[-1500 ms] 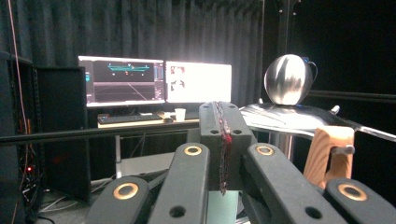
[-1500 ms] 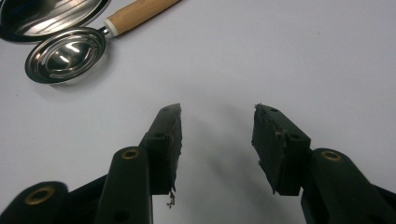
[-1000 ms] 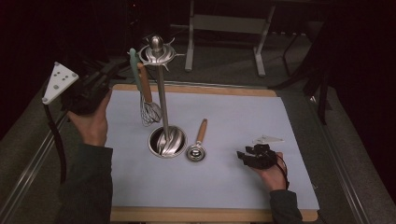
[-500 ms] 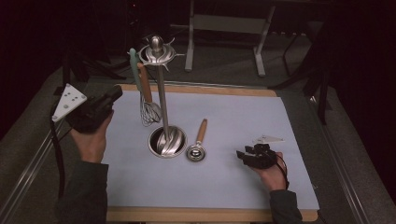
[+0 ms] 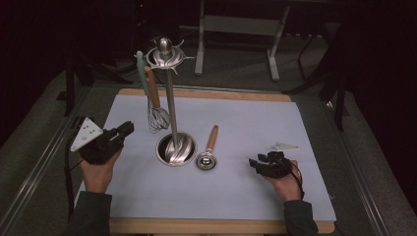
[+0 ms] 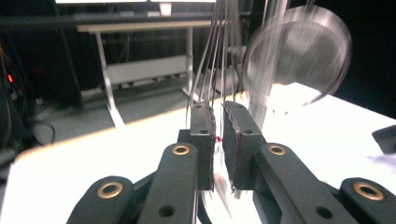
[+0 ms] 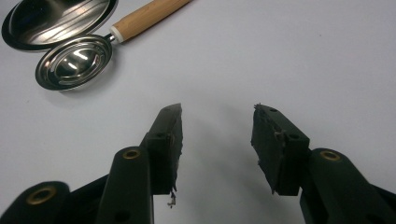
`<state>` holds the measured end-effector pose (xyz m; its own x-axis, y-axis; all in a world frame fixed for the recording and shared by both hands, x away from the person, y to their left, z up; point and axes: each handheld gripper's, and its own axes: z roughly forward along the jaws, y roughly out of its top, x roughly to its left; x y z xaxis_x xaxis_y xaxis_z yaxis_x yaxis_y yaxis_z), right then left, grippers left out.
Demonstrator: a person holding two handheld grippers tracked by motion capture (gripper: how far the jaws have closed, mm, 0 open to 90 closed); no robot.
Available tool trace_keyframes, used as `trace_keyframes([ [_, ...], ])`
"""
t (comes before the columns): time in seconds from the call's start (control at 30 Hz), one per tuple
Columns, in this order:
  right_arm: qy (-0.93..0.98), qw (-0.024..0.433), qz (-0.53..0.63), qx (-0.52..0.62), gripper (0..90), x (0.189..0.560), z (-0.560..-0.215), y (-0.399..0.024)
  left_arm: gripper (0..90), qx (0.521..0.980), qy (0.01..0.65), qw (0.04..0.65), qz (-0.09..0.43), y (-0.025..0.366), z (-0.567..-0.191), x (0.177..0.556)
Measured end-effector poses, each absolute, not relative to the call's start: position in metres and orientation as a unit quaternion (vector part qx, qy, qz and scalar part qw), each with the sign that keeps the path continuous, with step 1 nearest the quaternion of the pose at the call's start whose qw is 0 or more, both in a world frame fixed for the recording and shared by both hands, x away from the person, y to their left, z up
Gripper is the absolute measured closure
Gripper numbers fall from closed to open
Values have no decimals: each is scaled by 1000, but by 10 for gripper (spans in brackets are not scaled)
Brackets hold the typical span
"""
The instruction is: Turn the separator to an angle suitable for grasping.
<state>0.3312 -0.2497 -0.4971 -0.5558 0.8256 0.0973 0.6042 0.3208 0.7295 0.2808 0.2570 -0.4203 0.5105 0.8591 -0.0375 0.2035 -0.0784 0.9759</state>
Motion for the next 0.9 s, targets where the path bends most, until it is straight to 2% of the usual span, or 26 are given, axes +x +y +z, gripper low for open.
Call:
trace_keyframes([
  [0.53,802,144,373,444,530,331,-498,-244,787,694,457,505,234,255,-516,274],
  [0.9,807,143,375,433,533,335,-490,-229,741,709,470,478,219,250,-538,273],
])
